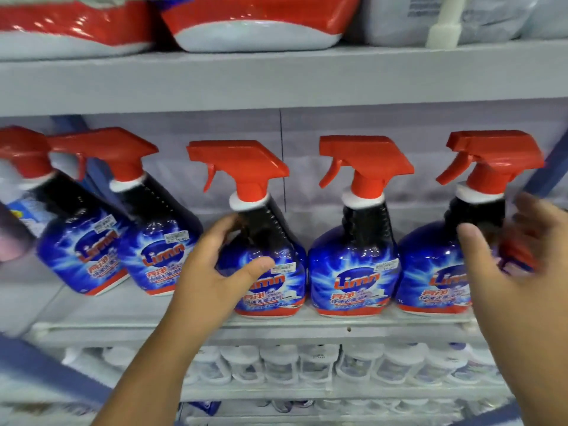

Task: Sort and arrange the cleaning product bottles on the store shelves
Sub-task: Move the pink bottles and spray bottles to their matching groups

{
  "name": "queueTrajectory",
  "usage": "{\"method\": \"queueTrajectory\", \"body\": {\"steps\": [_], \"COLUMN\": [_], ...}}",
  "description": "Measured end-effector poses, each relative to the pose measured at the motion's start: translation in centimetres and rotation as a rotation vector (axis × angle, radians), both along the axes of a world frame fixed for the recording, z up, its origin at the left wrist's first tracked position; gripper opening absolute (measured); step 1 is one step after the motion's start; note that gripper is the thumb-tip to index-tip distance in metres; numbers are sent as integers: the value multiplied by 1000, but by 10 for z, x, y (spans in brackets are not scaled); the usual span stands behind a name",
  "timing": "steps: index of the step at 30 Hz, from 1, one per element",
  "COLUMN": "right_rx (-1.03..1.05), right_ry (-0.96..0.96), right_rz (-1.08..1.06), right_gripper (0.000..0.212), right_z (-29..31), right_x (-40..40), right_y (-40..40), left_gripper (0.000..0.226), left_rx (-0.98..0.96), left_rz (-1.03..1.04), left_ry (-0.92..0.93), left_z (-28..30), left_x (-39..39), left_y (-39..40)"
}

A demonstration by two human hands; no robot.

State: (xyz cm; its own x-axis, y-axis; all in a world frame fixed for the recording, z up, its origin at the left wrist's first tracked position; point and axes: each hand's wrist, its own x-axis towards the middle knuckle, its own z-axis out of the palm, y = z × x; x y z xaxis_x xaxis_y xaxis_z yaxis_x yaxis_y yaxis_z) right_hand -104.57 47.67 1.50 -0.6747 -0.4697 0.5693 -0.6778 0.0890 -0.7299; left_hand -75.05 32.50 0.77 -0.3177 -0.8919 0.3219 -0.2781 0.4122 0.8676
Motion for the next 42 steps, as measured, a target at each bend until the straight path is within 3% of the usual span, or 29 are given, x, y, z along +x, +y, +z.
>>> {"method": "queueTrajectory", "body": {"steps": [6, 9, 14, 16, 22, 27, 42], "right_rx": [-154, -141, 20, 120, 193, 199, 219], "right_ry": [32, -2, -73, -90, -141, -176, -142], "right_rz": [499, 585, 495, 516, 418, 408, 448], "right_gripper": [18, 20, 44, 50, 41, 44, 40], "right_z": [5, 6, 9, 12, 12, 10, 10], "right_x": [117, 153, 181, 185, 187, 187, 180], "right_y": [-23, -51, -90, -106, -116, -115, -115], "left_gripper": [23, 38, 67, 68, 52, 52, 49], "left_rx": [-217, -157, 5, 43, 60, 18, 10], "left_rz": [370, 459, 198, 133, 21, -108, -149], "left_ry": [151, 156, -84, -172, -182, -179, -173], "left_z": [-7, -6, 1, 2, -4, -11, -11], "left_x": [91, 129, 127, 120, 130, 132, 120], "left_y": [-17, -43, -90, -104, -101, -89, -84]}}
